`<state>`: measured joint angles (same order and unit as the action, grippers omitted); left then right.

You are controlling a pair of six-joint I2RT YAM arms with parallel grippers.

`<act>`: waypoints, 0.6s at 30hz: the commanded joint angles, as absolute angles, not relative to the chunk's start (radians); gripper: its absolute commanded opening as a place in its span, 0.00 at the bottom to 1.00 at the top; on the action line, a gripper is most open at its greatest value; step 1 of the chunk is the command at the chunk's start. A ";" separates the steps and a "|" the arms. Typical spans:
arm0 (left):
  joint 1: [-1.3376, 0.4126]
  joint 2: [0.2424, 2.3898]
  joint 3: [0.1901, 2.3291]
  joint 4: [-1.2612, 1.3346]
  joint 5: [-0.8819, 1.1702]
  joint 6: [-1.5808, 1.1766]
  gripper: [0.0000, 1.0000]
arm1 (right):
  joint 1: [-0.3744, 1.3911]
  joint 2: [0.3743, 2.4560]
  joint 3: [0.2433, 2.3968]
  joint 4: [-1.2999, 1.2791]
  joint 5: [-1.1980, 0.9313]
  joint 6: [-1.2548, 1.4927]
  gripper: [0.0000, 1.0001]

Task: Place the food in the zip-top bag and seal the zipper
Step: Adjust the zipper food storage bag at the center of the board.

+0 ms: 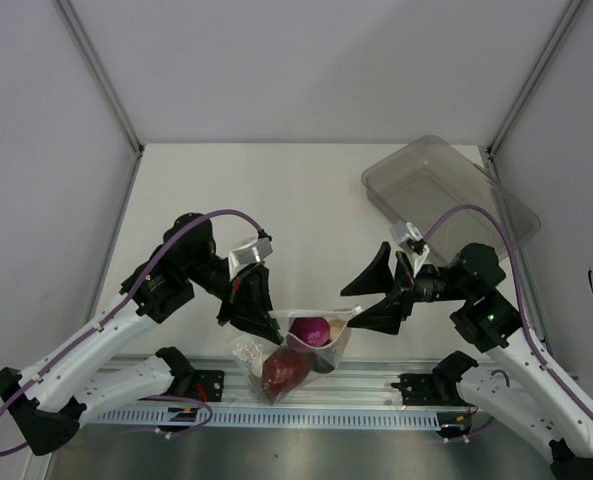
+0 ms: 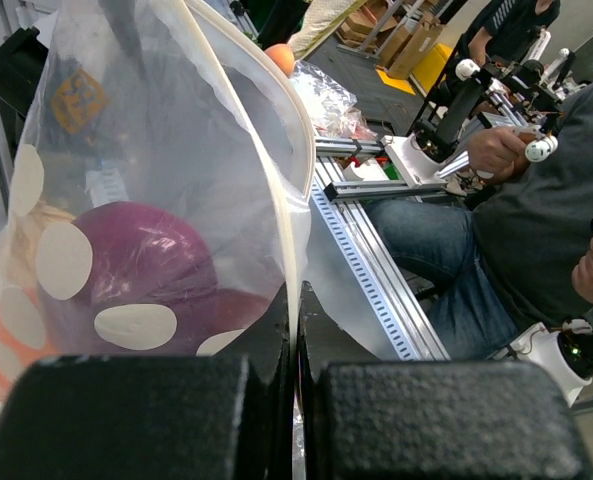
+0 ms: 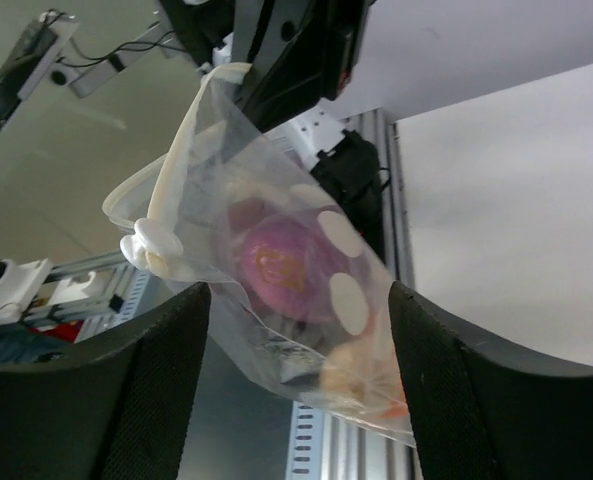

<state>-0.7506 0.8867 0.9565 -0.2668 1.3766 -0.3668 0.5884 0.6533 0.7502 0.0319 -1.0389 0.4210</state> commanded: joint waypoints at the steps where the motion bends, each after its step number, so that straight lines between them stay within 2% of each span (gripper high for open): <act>1: -0.741 0.890 1.012 -0.183 1.422 -0.390 0.01 | 0.658 0.684 0.772 0.106 -1.045 0.410 0.73; 2: -0.741 0.888 1.012 -0.176 1.422 -0.393 0.00 | 0.682 0.689 0.769 0.107 -1.039 0.405 0.68; 4: -0.739 0.888 1.011 -0.166 1.427 -0.402 0.01 | 0.698 0.695 0.753 0.147 -1.034 0.419 0.64; 8: -0.735 0.890 1.006 -0.161 1.430 -0.406 0.01 | 0.716 0.699 0.713 0.294 -1.066 0.509 0.62; 15: -0.727 0.884 0.991 -0.140 1.437 -0.423 0.00 | 0.736 0.707 0.727 0.313 -1.101 0.526 0.61; 18: -0.727 0.882 0.988 -0.121 1.437 -0.437 0.01 | 0.745 0.718 0.727 0.331 -1.112 0.538 0.52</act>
